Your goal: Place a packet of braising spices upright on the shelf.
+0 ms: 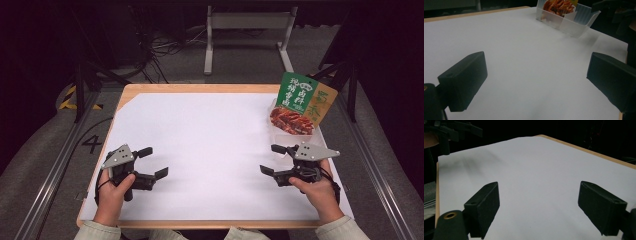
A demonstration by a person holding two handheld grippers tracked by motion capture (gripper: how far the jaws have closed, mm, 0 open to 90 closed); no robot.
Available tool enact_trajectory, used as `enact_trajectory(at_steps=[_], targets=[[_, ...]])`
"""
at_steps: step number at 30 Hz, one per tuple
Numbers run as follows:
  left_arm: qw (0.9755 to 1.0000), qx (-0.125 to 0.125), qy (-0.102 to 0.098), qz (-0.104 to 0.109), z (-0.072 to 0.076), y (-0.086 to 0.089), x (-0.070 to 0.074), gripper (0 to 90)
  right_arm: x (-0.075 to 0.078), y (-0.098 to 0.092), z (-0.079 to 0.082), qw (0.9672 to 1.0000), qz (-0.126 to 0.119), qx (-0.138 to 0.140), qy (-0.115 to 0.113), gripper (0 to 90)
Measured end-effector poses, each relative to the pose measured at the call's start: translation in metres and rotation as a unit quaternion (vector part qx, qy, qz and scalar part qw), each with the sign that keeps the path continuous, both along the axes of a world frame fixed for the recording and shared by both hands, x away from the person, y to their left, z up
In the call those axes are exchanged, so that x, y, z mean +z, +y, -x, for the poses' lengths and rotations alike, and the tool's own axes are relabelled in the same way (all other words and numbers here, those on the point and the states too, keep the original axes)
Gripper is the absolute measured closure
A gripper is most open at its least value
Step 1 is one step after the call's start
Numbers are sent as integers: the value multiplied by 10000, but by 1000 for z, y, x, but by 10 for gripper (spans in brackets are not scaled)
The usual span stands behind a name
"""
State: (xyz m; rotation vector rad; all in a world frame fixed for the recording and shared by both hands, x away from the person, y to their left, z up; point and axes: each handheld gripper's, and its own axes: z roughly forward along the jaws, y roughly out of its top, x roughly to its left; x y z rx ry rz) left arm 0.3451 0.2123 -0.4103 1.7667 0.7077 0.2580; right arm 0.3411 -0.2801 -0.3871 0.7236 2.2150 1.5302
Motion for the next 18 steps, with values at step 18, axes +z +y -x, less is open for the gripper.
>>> enact_trajectory(at_steps=[18], targets=[[9997,-219,82,-39,0,0,-23,24,-47,10,-4,9993,279,94,215,183]])
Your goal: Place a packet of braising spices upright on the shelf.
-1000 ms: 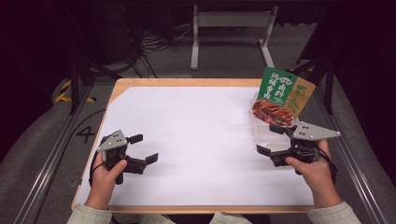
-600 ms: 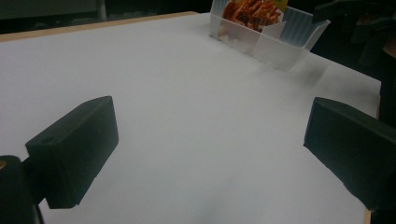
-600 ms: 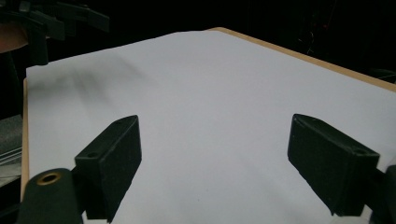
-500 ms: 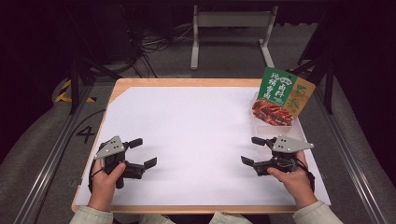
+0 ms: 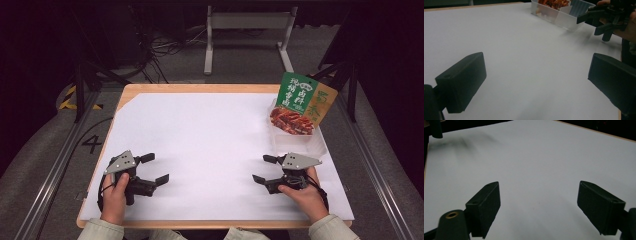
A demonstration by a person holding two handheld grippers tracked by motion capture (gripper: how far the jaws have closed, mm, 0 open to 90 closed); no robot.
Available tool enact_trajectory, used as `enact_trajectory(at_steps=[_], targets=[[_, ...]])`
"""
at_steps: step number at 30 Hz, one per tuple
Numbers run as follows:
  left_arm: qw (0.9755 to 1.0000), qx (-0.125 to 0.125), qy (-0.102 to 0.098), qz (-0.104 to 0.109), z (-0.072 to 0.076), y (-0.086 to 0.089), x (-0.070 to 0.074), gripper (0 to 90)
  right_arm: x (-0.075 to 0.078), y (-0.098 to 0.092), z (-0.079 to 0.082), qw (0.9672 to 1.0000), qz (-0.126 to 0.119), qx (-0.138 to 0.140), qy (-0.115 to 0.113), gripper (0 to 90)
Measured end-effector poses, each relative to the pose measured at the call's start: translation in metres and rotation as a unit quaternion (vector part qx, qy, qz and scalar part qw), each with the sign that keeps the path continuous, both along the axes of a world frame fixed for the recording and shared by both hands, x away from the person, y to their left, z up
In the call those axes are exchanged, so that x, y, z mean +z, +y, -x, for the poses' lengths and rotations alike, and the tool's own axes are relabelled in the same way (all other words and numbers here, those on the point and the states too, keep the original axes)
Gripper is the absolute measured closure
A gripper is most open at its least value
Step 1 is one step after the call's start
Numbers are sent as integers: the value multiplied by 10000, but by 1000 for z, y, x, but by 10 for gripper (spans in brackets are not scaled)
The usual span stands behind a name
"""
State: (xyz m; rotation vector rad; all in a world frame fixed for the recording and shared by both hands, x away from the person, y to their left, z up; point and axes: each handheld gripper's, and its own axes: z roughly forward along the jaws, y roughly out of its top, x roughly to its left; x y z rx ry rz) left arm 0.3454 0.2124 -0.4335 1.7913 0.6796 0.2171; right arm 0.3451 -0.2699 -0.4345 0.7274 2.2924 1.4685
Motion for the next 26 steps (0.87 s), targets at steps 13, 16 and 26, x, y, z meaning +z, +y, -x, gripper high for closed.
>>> enact_trajectory(at_steps=[13,16,26], targets=[[9998,33,9,-213,-2,-4,-8,26,-9,6,-6,9988,351,104,335,178],[9997,18,15,-250,-1,-3,-9,26,-9,6,-6,9989,341,97,320,178],[9994,32,25,-347,-3,-6,-11,26,-8,5,-5,9990,345,96,254,180]])
